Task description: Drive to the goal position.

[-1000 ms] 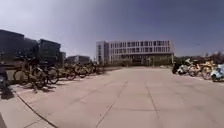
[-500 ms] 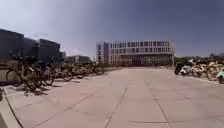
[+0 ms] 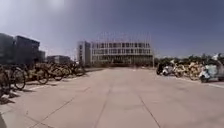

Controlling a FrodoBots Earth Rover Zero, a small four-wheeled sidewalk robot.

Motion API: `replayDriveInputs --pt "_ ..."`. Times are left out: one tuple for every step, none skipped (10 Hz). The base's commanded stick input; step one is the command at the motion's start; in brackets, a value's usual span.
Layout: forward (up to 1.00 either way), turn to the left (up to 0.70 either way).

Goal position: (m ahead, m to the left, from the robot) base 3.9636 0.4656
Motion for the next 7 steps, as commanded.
replayDriveInputs --pt "0.70 0.00" --pt "0.70 0.00" --pt "0.70 0.00" --pt "0.70 0.00" --pt "0.70 0.00" --pt "0.70 0.00" --pt "0.70 0.00"
